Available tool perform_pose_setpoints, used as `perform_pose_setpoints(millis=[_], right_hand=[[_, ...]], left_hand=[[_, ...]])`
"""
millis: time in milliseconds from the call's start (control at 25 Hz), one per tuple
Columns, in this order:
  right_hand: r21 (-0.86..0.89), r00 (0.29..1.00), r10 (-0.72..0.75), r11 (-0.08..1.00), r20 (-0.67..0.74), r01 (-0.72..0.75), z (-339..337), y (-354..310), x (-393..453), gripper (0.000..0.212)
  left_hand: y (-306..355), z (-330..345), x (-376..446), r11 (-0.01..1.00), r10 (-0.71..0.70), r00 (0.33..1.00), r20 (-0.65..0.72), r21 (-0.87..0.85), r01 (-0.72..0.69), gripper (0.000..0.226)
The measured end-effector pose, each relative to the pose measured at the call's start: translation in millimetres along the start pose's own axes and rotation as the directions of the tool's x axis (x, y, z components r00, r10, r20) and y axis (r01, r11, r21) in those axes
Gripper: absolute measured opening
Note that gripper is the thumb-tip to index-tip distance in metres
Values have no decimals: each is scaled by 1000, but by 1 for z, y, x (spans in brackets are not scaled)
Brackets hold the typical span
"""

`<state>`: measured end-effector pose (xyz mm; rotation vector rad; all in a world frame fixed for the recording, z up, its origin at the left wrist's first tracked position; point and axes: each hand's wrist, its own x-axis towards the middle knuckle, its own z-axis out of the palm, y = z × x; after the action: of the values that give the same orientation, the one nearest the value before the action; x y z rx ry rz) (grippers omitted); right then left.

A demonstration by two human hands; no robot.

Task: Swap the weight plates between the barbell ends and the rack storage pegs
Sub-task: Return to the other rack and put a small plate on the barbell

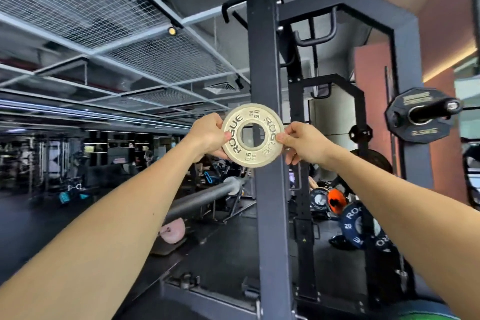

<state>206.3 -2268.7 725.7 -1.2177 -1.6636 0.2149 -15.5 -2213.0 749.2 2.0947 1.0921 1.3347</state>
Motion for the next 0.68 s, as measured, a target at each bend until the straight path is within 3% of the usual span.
perform_pose_setpoints(millis=[280, 680], right_hand=[[23, 1000, -10, 1000, 28, 9, 102, -17, 47, 18], [-23, 1000, 12, 1000, 12, -12, 158, 28, 134, 18]], left_hand=[[-76, -77, 21, 999, -21, 1000, -16, 33, 22, 8], [-157, -81, 111, 999, -25, 999, 24, -25, 26, 5]])
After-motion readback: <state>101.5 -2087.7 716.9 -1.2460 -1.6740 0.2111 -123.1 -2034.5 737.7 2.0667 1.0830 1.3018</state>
